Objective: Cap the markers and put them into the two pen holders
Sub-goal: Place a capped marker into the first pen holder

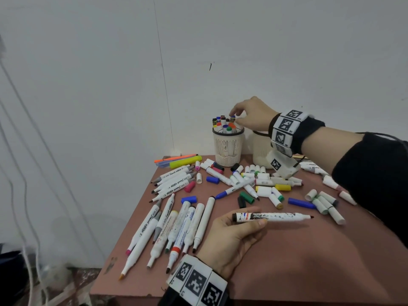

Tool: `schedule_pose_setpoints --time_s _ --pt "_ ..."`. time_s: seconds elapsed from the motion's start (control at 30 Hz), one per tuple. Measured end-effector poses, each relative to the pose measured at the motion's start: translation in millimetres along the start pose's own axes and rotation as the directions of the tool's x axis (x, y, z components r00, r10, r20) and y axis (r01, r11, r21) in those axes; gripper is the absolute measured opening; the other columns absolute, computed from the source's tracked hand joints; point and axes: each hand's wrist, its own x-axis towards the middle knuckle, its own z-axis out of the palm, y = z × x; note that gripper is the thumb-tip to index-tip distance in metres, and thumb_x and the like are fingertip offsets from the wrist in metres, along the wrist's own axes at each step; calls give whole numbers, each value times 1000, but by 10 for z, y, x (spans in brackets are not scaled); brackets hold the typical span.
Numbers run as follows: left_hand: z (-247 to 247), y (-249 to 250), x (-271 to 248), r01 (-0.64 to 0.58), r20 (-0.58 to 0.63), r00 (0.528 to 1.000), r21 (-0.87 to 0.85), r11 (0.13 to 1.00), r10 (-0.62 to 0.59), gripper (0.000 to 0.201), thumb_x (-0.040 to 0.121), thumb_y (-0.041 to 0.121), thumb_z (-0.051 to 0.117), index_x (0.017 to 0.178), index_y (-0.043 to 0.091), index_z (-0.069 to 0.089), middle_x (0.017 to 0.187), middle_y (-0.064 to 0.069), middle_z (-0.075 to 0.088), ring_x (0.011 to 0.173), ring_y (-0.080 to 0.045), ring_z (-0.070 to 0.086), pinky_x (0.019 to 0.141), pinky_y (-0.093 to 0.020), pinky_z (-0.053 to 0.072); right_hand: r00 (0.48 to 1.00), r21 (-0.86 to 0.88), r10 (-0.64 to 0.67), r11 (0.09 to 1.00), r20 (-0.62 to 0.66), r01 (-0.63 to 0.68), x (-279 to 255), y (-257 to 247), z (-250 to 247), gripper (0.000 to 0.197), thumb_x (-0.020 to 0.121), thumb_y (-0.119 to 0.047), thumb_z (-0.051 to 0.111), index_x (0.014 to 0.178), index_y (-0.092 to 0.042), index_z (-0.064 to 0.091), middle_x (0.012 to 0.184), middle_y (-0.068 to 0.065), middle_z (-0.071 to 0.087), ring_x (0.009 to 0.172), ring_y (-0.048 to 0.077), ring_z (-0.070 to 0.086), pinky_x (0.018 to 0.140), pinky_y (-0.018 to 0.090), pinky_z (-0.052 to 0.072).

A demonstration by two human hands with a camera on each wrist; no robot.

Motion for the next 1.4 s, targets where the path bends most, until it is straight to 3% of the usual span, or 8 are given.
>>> schedule_pose_setpoints --time_s 0.1,0.2,0.4,0.5,0.67,1.0,1.2,1.4 --pt "-5 -3 3 2 -11 1000 -12 1000 -2 22 77 -17 61 93 -4 67 81 -16 69 66 -17 69 57 -20 54 994 2 -80 997 68 80 -219 -29 -38 24 88 -14 59 109 -17 68 108 4 66 98 12 54 80 20 36" --pt "-7 -2 6 1 -13 1000 -13 1000 -1 22 77 -17 62 95 -4 67 85 -17 68 67 -17 69 58 -20 54 949 -34 -131 989 289 146 -477 -80 -1 25 86 -14 60 107 -23 68 104 -2 65 96 10 57 83 22 43" --pt "-5 8 -2 0 -12 1000 -9 1000 -1 22 78 -16 62 94 -2 67 86 -17 69 70 -18 69 59 -20 54 705 -114 -171 934 688 339 -764 -178 305 32 86 -22 66 118 -25 62 102 -5 59 90 7 53 68 12 37" --pt "-5 9 -2 -2 -10 1000 -16 1000 2 22 78 -16 61 94 -2 67 85 -17 69 68 -16 69 59 -20 54 689 -131 -181 918 701 375 -772 -193 416 33 87 -20 65 120 -23 59 93 -5 58 75 3 48 61 11 34" --pt "5 16 -10 -3 -2 1000 -20 1000 3 22 78 -17 61 95 -3 66 83 -16 68 66 -16 69 58 -20 54 697 -165 -166 909 698 382 -714 -202 496 35 88 -16 63 122 -20 58 88 -2 57 78 11 50 59 13 35" --pt "-6 0 0 -12 12 1000 0 1000 12 21 78 -16 62 92 -2 66 83 -16 68 67 -17 68 59 -20 54 646 -94 -181 925 741 367 -658 -321 662 39 92 -30 59 131 -28 55 79 -6 58 67 7 56 61 15 41" --pt "-10 10 11 -14 26 1000 5 1000 13 21 77 -16 62 90 -1 67 82 -15 67 68 -17 68 59 -20 54 689 -50 -256 919 678 391 -615 -328 562 33 85 -31 68 117 -22 65 94 0 63 75 6 50 63 13 37" --pt "8 5 4 -14 37 999 17 1000 13 21 78 -18 60 90 -1 66 80 -14 67 66 -17 67 58 -20 54 545 12 -262 908 797 418 -701 -387 494 28 75 -27 79 101 -22 72 72 -9 59 68 3 53 66 23 44"
